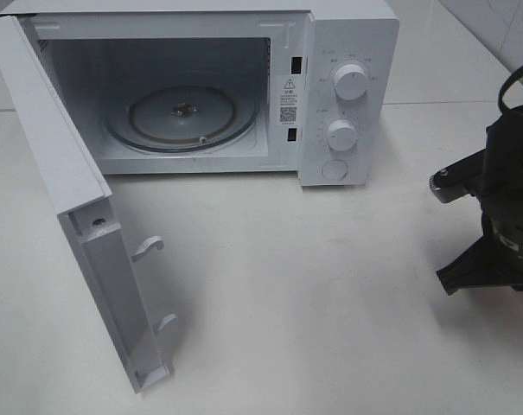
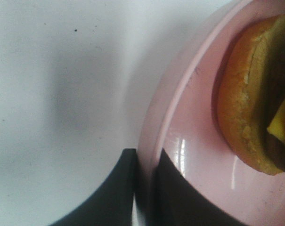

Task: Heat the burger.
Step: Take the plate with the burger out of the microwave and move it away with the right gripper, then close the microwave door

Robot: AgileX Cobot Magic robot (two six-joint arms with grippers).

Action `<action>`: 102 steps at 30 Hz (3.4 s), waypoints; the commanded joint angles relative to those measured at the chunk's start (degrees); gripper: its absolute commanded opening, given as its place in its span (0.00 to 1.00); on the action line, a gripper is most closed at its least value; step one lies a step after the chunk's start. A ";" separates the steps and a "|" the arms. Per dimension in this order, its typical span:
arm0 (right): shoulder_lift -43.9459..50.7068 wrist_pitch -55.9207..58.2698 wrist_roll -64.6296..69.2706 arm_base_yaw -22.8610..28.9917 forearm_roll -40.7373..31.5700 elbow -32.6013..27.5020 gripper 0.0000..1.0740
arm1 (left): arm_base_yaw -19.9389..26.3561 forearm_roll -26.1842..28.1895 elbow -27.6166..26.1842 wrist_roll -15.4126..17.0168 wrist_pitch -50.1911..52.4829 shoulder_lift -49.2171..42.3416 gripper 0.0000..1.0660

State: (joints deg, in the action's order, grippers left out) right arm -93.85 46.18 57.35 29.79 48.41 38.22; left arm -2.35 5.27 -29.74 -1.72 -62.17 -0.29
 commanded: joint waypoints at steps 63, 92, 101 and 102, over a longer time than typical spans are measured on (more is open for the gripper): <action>32.20 0.97 -54.49 -3.55 -39.02 6.59 0.75 | 0.00 0.06 0.11 0.29 0.80 -0.34 0.94; 79.07 5.90 -53.74 -14.44 -42.23 -7.28 0.71 | 0.00 0.06 0.11 0.29 0.80 -0.34 0.94; 87.95 5.84 -53.80 -14.44 -43.03 -8.19 0.71 | 0.00 0.06 0.11 0.29 0.80 -0.34 0.94; 89.27 7.05 -53.80 -15.18 -43.37 -8.19 0.71 | 0.00 0.06 0.11 0.29 0.80 -0.34 0.94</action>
State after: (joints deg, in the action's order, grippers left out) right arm -5.79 52.43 3.44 15.36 5.61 30.25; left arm -2.35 5.27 -29.74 -1.72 -62.17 -0.29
